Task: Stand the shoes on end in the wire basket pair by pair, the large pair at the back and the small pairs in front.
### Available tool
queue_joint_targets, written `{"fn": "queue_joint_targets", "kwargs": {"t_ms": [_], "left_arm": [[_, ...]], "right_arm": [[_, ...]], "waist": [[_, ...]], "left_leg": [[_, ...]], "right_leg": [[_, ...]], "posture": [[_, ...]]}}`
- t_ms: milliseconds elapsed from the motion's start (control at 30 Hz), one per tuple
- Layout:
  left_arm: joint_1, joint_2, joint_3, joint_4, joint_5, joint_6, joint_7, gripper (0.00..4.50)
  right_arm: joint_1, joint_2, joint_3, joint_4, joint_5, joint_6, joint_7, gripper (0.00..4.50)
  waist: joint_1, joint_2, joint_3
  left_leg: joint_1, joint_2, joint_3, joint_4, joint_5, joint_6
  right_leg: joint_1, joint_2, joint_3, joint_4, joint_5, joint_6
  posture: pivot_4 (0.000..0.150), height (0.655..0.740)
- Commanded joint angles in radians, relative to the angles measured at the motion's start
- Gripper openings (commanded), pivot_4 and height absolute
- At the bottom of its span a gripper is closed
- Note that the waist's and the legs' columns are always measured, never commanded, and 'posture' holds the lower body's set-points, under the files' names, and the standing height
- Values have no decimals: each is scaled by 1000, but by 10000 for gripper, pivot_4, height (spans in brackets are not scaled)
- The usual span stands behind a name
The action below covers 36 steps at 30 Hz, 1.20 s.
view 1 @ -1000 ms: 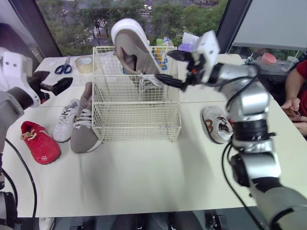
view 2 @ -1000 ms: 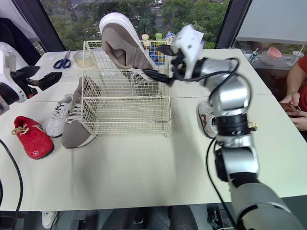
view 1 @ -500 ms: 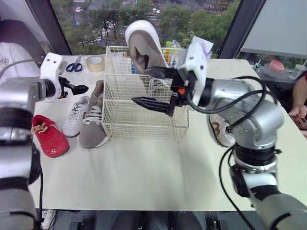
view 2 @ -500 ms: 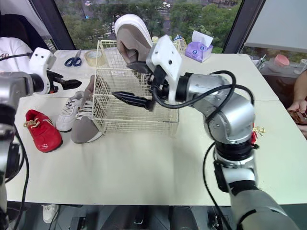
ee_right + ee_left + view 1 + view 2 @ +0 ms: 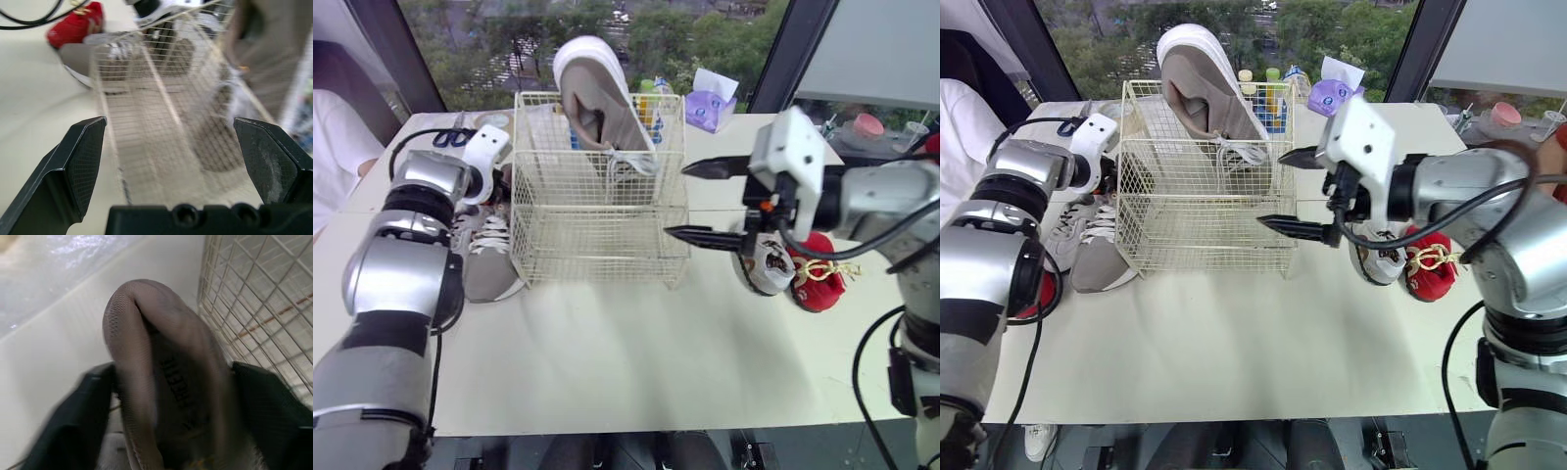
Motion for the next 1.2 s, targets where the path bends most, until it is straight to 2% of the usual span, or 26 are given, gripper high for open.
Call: {"fn": "queue_joint_targets", "kwargs": {"t_ms": [33,167,433,533,733,800,900,1000,1100,1200], "left_arm": [[30,-11,33,25,28,-9,40,16378],[16,-1,85,19,16,-5,66,4130],[-92,134,275,-32,-83,47,152,4130],[-157,198,306,-90,-101,86,150,4130],[-196,304,340,-345,-109,48,190,4130],[-209,310,382,-412,-113,-6,312,4130],[-208,256,483,-532,-175,-170,445,4130],[-162,153,553,-692,-240,-320,519,4130],[-92,41,522,-820,-226,-470,563,4130],[-65,-42,499,-845,-222,-532,596,4130]], "right_arm": [[-20,-16,-33,-18,22,-8,-29,45000],[-14,-13,-38,-20,44,-4,-50,45000],[-20,25,-55,28,92,-29,-84,45000],[-30,31,-54,66,100,-51,-82,45000],[-50,38,-66,147,115,-88,-73,45000],[-71,51,-75,181,120,-99,-87,45000],[-99,70,-81,214,124,-119,-98,45000],[-126,81,-77,236,120,-133,-111,45000],[-143,76,-63,251,99,-157,-112,45000],[-166,54,-63,248,101,-146,-110,45000]], "waist": [[0,0,-1],[1,0,-3],[-7,-2,-1],[-3,-5,0],[-2,-5,0],[0,-5,0],[4,-5,0],[16,-6,0],[22,-5,-1],[24,-5,-1]], "left_leg": [[0,0,0,0,0,0],[0,0,0,1,0,0],[-3,0,0,1,0,0],[-5,0,0,1,0,-1],[-5,-1,0,2,0,-1],[-5,-1,0,2,0,-1],[-5,-1,0,3,0,-1],[-5,-1,0,5,1,-2],[-5,-1,1,9,0,-2],[-4,-1,1,13,0,-1]], "right_leg": [[0,0,0,0,0,0],[0,0,0,1,0,0],[-3,0,0,1,0,0],[-4,0,0,1,0,1],[-3,0,0,-2,2,3],[-3,0,0,-2,2,3],[-3,0,0,-1,2,3],[-2,0,0,-1,2,4],[0,0,0,-1,3,4],[3,0,0,-1,4,6]], "posture": [[1500,7358],[1500,7358],[1500,7358],[1500,7358],[1500,7358],[1500,7358],[1500,7358],[1500,7358],[1500,7358],[1500,7358]]}}
